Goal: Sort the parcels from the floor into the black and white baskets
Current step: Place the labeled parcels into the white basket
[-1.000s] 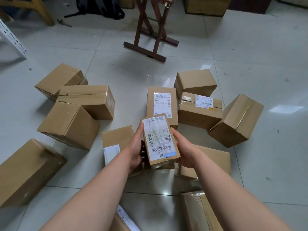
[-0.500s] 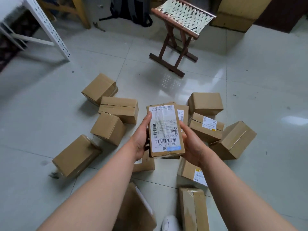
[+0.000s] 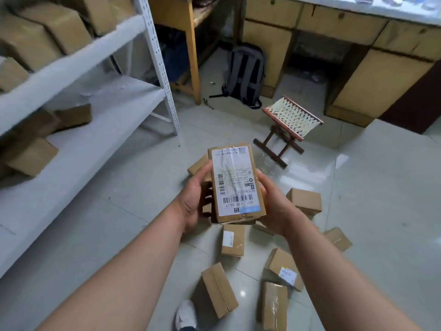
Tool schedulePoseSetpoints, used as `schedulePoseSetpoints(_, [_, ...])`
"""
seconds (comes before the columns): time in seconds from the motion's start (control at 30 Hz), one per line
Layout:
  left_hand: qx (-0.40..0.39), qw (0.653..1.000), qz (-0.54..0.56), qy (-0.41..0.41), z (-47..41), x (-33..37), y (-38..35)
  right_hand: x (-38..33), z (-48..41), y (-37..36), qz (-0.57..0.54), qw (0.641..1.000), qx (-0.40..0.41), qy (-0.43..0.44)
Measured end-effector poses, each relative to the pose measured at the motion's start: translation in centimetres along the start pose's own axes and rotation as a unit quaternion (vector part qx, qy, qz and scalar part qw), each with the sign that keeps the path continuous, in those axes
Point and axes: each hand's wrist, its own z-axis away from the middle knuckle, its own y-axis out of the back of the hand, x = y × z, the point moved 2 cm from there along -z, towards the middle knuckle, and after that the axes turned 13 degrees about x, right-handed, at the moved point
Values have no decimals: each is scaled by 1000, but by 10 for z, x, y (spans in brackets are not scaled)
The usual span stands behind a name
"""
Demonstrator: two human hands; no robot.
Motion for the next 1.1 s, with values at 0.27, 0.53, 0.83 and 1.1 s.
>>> schedulePoseSetpoints(0.27, [156, 981, 109, -43, 178, 29, 94, -77, 139, -106, 105, 979, -163, 63])
schedulePoseSetpoints(0.53, [314, 923, 210, -78, 342, -4, 225, -73, 267, -265, 238, 918, -295, 118])
schedulePoseSetpoints(0.83, [431, 840, 307, -122, 498, -95, 376, 10, 402, -454, 307, 850, -406, 135])
schedulePoseSetpoints(1.1, [454, 817, 349, -63, 533, -196, 506, 121, 449, -576, 330, 836, -430, 87])
